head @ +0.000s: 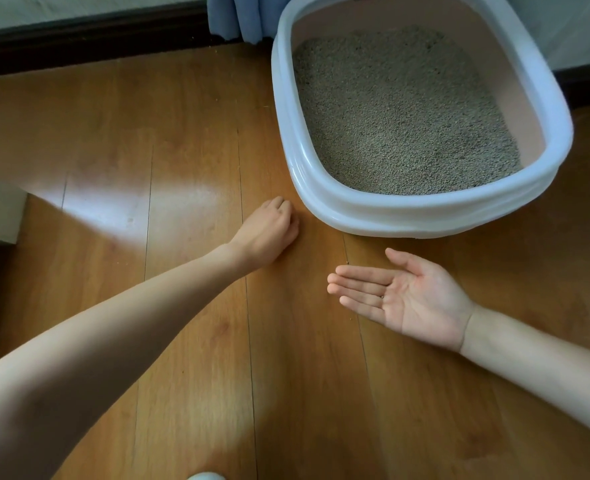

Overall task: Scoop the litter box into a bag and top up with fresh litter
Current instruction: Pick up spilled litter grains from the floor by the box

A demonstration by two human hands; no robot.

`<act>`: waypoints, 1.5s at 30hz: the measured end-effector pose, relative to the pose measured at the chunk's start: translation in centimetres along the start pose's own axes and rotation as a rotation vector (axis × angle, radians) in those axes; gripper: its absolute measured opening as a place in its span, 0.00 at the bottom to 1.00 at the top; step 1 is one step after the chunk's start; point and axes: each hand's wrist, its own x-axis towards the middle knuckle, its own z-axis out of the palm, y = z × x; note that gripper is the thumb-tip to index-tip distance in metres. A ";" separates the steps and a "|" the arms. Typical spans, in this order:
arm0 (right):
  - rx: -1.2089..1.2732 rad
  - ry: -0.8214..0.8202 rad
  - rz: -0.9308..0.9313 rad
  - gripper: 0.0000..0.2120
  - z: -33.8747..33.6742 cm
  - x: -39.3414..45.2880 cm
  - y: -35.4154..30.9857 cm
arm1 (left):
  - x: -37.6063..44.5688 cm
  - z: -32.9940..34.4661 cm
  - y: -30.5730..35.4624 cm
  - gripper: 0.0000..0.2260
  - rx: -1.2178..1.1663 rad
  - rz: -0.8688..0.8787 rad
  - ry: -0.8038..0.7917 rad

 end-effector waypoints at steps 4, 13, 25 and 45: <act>-0.018 0.069 -0.031 0.28 0.4 -0.3 0.1 | -1.7 0.7 0.6 0.11 0.003 0.108 0.013; -0.022 0.132 -0.045 0.28 1.0 -0.8 0.2 | -1.4 0.9 1.7 0.13 0.238 0.306 0.045; -0.046 0.191 -0.059 0.27 1.6 -1.3 0.5 | -1.8 1.4 1.5 0.13 0.202 0.197 0.025; -0.025 0.245 -0.079 0.26 1.6 -1.3 0.7 | -1.4 0.8 2.5 0.12 0.211 0.228 -0.033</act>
